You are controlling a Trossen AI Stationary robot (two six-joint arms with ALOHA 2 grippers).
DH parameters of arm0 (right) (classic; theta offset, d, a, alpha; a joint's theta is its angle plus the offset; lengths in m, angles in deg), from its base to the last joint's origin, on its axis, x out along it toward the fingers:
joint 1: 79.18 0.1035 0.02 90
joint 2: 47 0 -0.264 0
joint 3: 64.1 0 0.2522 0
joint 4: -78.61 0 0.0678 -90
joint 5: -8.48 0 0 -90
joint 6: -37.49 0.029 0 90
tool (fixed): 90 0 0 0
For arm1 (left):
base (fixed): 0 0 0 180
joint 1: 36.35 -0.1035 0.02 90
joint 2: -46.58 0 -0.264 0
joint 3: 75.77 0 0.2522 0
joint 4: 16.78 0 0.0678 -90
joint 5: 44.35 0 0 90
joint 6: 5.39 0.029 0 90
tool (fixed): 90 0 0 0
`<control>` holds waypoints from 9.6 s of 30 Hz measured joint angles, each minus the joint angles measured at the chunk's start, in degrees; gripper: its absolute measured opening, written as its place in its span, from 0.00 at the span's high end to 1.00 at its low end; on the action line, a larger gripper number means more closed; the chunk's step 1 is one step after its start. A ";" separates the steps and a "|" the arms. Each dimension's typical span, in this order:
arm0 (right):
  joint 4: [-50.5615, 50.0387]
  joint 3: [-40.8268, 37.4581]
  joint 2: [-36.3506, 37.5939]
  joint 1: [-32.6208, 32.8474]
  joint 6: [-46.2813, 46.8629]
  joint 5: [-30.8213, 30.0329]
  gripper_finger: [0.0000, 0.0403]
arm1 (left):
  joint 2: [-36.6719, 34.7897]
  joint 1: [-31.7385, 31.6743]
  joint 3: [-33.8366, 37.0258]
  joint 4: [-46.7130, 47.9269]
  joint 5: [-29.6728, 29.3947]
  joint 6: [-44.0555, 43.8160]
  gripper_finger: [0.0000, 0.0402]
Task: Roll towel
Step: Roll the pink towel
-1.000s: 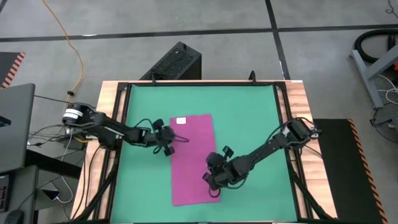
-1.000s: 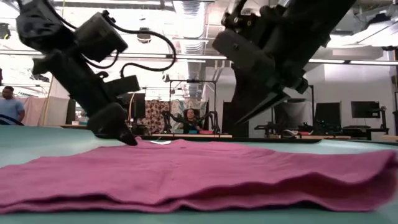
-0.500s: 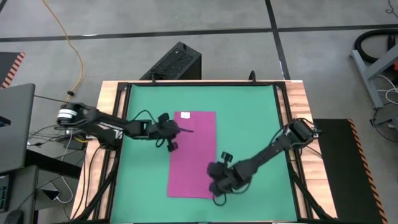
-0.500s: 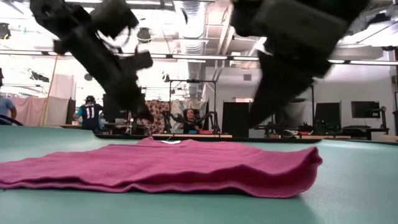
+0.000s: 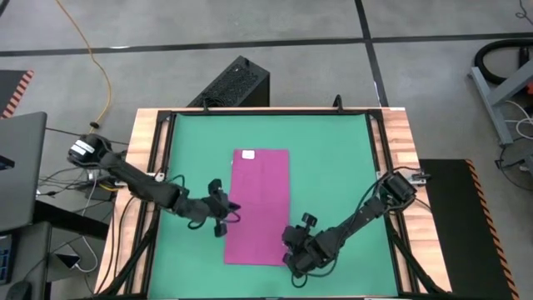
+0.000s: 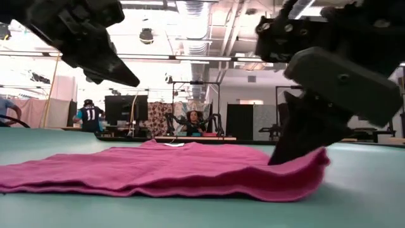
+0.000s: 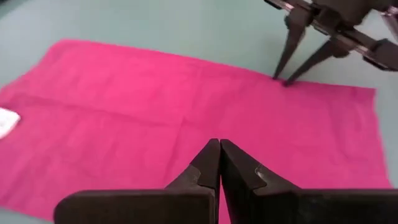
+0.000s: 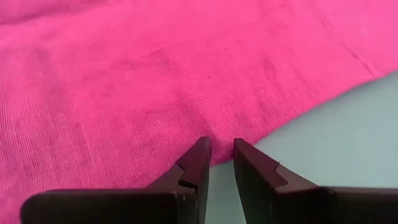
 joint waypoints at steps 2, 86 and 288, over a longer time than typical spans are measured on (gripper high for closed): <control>-0.62 -0.06 0.45 1.45 1.13 -1.30 0.76 | 1.52 1.63 0.00 -0.03 -0.38 -2.76 1.00; 4.55 10.09 -3.58 6.29 -61.94 8.15 0.55 | 16.27 21.29 -12.02 9.52 -2.76 4.87 0.85; -2.97 6.73 -0.04 0.13 16.32 10.95 0.99 | 46.02 26.53 -49.16 43.62 -25.78 3.15 1.00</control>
